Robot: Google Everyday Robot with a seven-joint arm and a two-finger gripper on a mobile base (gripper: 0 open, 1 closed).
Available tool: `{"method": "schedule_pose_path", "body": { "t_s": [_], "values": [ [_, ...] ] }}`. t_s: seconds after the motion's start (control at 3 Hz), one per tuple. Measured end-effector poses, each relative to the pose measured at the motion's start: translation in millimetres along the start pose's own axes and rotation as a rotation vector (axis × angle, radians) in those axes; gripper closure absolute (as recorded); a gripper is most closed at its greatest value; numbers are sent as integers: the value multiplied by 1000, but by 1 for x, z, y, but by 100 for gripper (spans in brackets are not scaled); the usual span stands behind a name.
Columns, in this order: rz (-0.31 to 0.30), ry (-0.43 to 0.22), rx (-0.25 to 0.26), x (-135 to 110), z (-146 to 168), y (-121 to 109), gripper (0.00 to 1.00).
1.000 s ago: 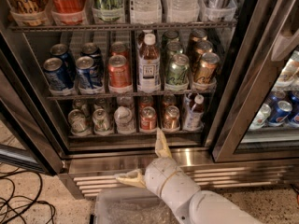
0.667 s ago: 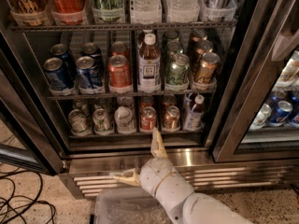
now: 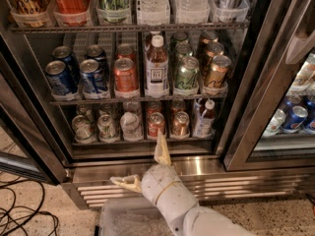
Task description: Pick water bottle from bottom shelf of fridge
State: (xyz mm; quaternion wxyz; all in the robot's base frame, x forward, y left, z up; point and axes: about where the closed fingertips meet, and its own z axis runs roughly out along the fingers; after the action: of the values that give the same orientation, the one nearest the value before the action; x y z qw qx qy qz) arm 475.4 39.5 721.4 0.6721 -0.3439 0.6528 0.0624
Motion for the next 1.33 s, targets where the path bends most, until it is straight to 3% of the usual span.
{"method": "schedule_pose_path", "body": {
  "t_s": [0.33, 0.67, 1.0, 1.33],
  "values": [
    [-8, 8, 7, 3, 0, 1, 0],
    [-15, 11, -8, 31, 9, 27, 0],
    [-6, -37, -29, 47, 25, 63, 0],
    [10, -95, -26, 52, 41, 91, 12]
  ]
}}
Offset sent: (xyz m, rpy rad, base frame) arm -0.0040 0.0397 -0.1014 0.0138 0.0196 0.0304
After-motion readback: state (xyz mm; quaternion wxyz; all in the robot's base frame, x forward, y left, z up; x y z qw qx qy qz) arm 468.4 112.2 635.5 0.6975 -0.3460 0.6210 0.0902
